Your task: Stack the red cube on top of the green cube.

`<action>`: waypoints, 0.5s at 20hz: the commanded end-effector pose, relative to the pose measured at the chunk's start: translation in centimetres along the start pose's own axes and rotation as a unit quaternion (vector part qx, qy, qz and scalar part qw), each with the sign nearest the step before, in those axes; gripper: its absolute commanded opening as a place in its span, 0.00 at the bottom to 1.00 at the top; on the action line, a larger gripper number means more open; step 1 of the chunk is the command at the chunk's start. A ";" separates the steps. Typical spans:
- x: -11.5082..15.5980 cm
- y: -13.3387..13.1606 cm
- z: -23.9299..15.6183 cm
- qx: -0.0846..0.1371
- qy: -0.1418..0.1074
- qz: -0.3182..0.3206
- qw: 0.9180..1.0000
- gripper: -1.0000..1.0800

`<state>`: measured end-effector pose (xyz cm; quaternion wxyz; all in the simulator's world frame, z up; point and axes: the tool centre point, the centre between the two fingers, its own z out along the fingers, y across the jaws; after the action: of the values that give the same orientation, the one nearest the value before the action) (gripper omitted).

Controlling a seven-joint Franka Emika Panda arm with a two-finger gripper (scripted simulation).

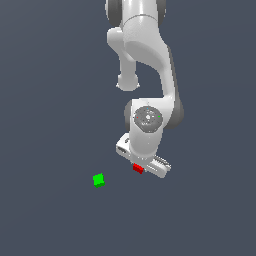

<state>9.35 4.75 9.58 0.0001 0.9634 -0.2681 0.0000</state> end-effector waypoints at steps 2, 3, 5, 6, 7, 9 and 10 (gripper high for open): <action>2.7 3.1 0.8 0.000 0.000 0.000 1.000 0.00; 3.5 4.0 1.0 0.000 0.000 0.000 1.000 0.00; 5.0 5.7 1.5 0.000 0.000 0.000 1.000 0.00; 5.7 6.5 1.7 0.000 0.000 0.000 1.000 0.00; 6.4 7.3 1.9 0.000 0.000 0.000 1.000 0.00; 7.8 8.7 2.3 0.000 0.000 0.000 1.000 0.00; 8.4 9.4 2.5 0.000 0.000 0.000 1.000 0.00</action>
<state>11.40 -6.26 7.30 0.0003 0.9632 -0.2688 -0.0003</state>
